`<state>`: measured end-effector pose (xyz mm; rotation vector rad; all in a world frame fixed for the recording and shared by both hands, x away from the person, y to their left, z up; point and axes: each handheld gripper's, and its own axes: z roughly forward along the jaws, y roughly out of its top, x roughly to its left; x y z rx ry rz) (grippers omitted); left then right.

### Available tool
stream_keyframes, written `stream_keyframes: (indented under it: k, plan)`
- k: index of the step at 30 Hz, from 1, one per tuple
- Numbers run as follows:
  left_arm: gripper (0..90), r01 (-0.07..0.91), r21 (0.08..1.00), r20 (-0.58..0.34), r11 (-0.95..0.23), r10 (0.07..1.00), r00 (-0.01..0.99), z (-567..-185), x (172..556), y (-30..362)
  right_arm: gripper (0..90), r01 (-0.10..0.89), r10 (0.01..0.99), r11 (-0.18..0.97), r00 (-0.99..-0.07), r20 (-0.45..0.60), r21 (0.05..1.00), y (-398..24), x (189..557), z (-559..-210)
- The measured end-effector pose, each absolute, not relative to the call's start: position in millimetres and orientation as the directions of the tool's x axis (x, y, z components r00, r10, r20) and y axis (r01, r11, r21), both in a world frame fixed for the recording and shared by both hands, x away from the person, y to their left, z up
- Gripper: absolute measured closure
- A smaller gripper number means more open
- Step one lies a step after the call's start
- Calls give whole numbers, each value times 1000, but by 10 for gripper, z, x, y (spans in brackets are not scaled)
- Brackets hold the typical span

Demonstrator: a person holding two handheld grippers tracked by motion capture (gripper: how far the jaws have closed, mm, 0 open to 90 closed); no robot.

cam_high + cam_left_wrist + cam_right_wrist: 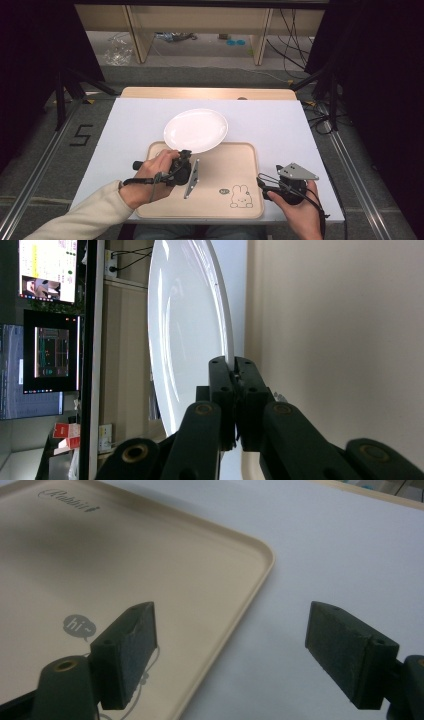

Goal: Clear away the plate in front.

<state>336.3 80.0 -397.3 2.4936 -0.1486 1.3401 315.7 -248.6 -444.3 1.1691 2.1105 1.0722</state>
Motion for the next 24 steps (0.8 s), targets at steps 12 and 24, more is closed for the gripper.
stream_keyframes:
  k: [12,24]
  plan:
    - [881,-255,223,828,-941,45,559,-3990,3257,821,218,461,861,327,-505,-60,825,-2493,3164,-4445]
    - [882,-270,211,828,-940,25,560,-3989,3122,856,218,461,861,328,-504,-60,825,-2493,3162,-4444]
